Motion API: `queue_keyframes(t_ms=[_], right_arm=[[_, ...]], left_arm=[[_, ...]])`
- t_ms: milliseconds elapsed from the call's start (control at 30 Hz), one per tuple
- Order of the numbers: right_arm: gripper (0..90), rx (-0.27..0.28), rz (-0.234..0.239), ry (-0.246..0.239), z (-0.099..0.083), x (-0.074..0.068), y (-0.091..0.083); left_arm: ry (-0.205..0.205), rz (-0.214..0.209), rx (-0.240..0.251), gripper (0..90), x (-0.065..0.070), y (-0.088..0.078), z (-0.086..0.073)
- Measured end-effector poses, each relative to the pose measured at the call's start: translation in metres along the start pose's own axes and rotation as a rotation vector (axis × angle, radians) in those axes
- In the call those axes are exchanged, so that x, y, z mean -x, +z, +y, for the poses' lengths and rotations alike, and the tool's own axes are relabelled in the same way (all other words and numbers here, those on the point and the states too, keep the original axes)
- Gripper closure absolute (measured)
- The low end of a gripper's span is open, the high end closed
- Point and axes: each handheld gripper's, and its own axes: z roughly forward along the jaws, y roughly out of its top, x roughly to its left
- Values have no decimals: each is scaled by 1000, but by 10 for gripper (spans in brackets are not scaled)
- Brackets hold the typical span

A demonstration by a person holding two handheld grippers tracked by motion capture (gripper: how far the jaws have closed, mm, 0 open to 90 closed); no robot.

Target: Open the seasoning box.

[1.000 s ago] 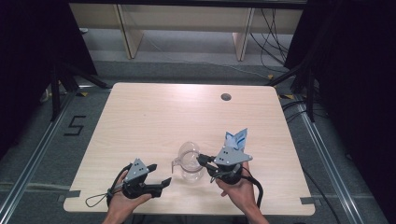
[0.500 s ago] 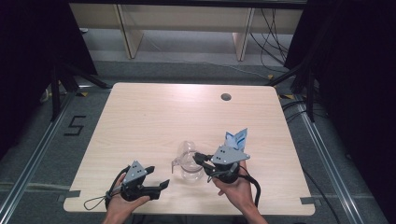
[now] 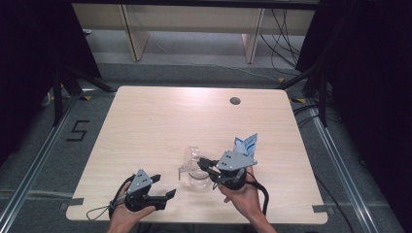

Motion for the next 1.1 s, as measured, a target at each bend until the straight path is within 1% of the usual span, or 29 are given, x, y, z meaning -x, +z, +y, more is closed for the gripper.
queue_keyframes(t_ms=[33, 67, 133, 167, 200, 233, 267, 300, 367, 400, 433, 467, 533, 567, 600, 633, 667, 700, 733, 767, 800, 833, 867, 900, 967, 1000, 1033, 1067, 1100], right_arm=[[834, 0, 1, -6, 1, 0, 0], [834, 6, -2, -2, 1, -1, 1], [834, 9, -5, 13, 1, -2, 1], [834, 10, -3, 17, 2, -3, 1], [834, 12, -3, 13, 2, -3, 1], [834, 11, -1, -19, 2, -1, 1], [834, 8, 1, -18, 3, -1, 1], [834, 11, 10, -4, 3, -2, 2], [834, 15, 28, -5, 4, -3, 2], [834, 16, 9, -6, 4, -3, 2], [834, 8, 13, -10, 4, -3, 2], [834, 7, 23, -12, 5, -3, 3], [834, 11, 19, -10, 5, -5, 4], [834, 8, 20, -12, 6, -6, 5], [833, 4, 30, -16, 6, -7, 5], [833, 15, 26, -14, 6, -8, 7], [833, 8, 35, -20, 6, -9, 7], [832, 12, 29, -23, 6, -10, 8], [832, 10, 36, -20, 7, -10, 8], [832, 7, 35, -20, 7, -10, 9], [831, 2, 34, -12, 7, -12, 9], [831, 3, 46, -30, 7, -11, 9], [830, 6, 49, -24, 7, -12, 10], [830, 10, 51, -25, 8, -13, 11], [829, 9, 47, -27, 8, -14, 11], [829, 5, 50, -41, 9, -14, 11], [828, 7, 56, -23, 9, -16, 12], [828, 10, 58, -31, 9, -15, 12], [826, 12, 59, -28, 9, -16, 13]], left_arm=[[-4, 0, 5, 221, 0, 0, 0], [-1, 6, 1, 221, 0, 0, 0], [7, 3, -6, 222, 0, 0, -1], [24, 5, -11, 222, 0, 0, -1], [26, 6, -13, 222, 0, 0, -1], [26, 6, -13, 222, 0, 0, -1], [5, -1, -1, 222, 2, 2, -1], [19, -4, -9, 222, 1, 1, -1], [19, 2, -7, 224, 2, 1, -1], [17, 2, -7, 224, 1, 1, -1], [12, -1, -3, 224, 1, 1, -1], [19, 1, -6, 224, 1, 1, -1], [13, 1, -3, 225, 1, 0, 0], [18, 0, -4, 226, 0, 0, 0], [33, 3, -8, 228, 0, -1, 1], [31, 4, -7, 228, 0, -1, 0], [15, 5, -5, 228, 0, -1, 0], [13, 6, -4, 228, 0, -1, 0], [11, -1, 0, 228, 0, 0, 0], [20, -1, -8, 229, -1, -1, 0], [16, 0, -2, 229, -1, -1, 0], [11, 6, 2, 229, -1, -1, 0], [7, 9, 3, 229, -1, -1, 0], [10, 4, 2, 230, -2, -1, 0], [6, 11, 2, 230, -3, -2, 0], [5, 11, 0, 230, -3, -2, 0], [16, 10, 1, 231, -3, -2, 0], [34, 6, 0, 231, -5, -2, 1], [6, 11, 3, 231, -3, -2, 0]])
